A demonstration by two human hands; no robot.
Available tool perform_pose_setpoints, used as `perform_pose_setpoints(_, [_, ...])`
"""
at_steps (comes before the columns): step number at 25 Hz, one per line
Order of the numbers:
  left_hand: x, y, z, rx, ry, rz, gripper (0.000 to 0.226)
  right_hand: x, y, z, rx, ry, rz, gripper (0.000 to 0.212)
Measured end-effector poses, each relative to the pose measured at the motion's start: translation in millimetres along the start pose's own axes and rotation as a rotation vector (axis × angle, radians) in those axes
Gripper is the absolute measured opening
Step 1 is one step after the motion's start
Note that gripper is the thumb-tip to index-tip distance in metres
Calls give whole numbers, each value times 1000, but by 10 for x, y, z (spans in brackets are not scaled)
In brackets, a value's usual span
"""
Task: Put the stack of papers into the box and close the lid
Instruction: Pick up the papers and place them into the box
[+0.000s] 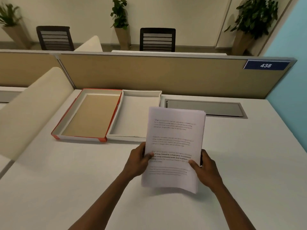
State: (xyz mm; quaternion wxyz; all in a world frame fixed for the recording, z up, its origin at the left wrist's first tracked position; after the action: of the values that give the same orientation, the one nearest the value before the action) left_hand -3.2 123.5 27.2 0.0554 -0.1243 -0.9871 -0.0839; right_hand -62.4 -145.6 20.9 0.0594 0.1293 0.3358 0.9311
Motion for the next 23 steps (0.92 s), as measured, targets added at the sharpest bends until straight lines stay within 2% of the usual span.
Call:
perform_pose_setpoints(4, [-44,516,60,44,161,-16,31,-218,-408,286,-92,-37,163,44])
perform_pose_setpoints(7, [-185,884,1,61,206,-41,27,-459,-607,612,-152,-46,215,43])
perform_pose_setpoints(16, [-1524,1823,-326,-44,234,-141,30,-1722,-969,1585,-322,-146,202,34])
perform_pose_setpoints(23, [-2277,1928,-136,-163,309,-230,37,-2499,-1264,1689,-169,-248,192,39])
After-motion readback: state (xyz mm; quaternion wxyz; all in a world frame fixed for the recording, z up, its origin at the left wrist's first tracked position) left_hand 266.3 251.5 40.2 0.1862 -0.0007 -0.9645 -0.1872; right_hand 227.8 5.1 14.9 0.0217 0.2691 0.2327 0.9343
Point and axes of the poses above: each hand's wrist, its own x-axis away from the middle knuckle, its own y-axis out of the back of the hand, z = x × y, the point moved 5 cm from there along -x, towards the middle knuckle, and after that the axes turned 12 degrees about x, right-handed, at the moved point
